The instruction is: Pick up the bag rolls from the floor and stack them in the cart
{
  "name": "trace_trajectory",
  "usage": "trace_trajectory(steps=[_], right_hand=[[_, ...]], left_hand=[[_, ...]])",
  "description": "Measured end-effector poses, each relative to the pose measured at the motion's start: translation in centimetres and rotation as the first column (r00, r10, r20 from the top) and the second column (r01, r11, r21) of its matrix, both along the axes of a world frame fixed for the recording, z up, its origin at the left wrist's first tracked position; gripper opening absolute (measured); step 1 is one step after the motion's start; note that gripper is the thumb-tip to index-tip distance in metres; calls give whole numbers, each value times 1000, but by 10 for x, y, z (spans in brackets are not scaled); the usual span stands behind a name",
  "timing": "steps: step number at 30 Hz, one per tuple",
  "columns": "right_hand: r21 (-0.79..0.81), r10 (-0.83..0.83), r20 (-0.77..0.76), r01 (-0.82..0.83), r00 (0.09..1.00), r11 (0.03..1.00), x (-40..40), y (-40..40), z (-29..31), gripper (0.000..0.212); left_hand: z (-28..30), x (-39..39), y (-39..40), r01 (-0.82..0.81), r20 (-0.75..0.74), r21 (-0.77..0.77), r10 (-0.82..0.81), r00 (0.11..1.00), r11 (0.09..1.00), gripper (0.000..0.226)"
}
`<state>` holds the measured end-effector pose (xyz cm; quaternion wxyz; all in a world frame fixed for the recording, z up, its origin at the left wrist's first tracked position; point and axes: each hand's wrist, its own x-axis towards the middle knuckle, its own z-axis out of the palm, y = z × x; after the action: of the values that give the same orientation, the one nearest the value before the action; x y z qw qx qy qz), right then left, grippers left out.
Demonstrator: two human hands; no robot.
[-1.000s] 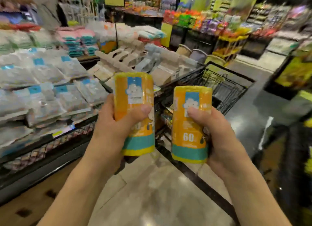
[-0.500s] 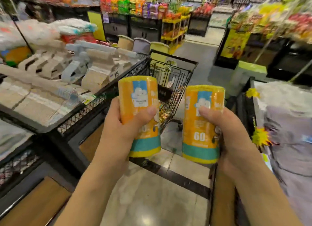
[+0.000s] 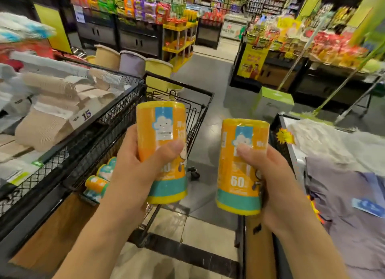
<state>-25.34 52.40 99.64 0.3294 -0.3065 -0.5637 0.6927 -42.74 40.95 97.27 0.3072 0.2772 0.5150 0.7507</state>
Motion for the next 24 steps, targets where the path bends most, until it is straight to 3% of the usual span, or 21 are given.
trace_trajectory(steps=[2,10,14,17,24], right_hand=[[-2,-5,-6,5,1000,1000,-21,22,-3,40],[-29,86,7,-85,996,996,-112,114,-23,40],[-30,204,56,-203,977,979,-170,165,-31,45],[-43,331,72,-329,941,943,-220,204,-32,42],[-149,629,87,-614,772,775,-342,271,-46,29]], left_hand=[[-2,-23,23,14,7,-10,-14,1000,1000,50],[-14,-102,89,-109,83,-43,112,990,993,63],[-23,-135,118,-257,104,-65,262,959,964,49],[-27,-162,142,-418,126,-88,426,896,904,46],[-30,-206,170,-723,148,-183,746,649,666,72]])
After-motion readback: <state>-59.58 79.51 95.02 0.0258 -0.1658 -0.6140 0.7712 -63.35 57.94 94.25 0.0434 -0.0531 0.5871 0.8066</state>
